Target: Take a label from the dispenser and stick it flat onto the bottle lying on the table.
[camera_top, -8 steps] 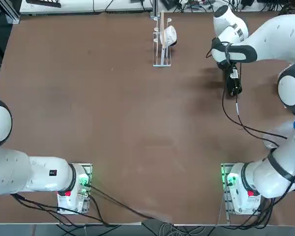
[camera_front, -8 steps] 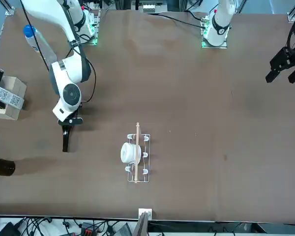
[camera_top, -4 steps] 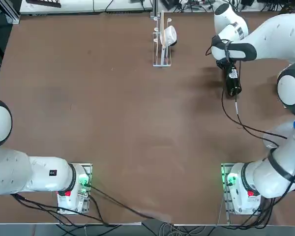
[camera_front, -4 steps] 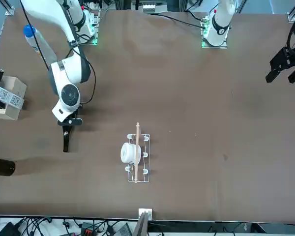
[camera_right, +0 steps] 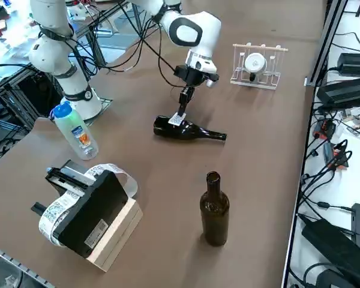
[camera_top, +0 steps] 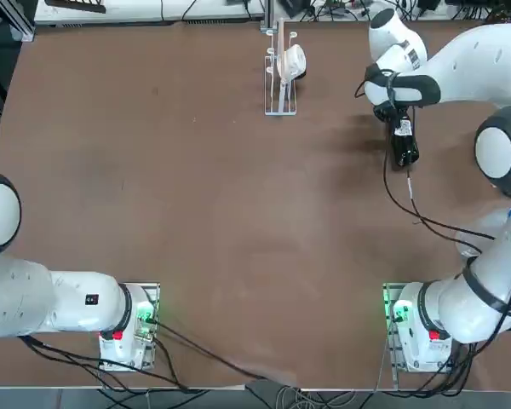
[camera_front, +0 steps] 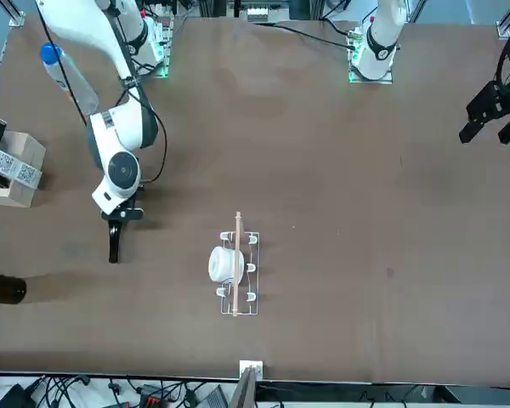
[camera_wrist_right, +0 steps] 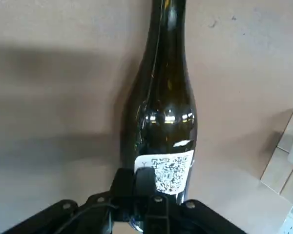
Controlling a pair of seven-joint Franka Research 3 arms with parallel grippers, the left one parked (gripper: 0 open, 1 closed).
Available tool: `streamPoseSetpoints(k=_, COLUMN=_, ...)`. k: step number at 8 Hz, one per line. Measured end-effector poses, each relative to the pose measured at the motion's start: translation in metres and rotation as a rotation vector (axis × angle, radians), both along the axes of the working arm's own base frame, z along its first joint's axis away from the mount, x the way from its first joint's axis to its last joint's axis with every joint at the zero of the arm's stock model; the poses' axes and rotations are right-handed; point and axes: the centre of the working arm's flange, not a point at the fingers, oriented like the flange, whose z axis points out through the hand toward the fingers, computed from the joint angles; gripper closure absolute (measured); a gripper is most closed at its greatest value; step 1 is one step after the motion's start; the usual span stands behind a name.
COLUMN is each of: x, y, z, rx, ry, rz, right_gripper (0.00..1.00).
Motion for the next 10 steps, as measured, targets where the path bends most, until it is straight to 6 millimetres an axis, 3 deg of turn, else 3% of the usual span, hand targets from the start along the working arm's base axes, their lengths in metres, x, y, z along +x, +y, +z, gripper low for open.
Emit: streamPoseSetpoints(k=10, x=0.0009, y=-0.0002, z=-0.0083, rx=-0.001, ry=0.005, rz=0.0, right_gripper=0.99)
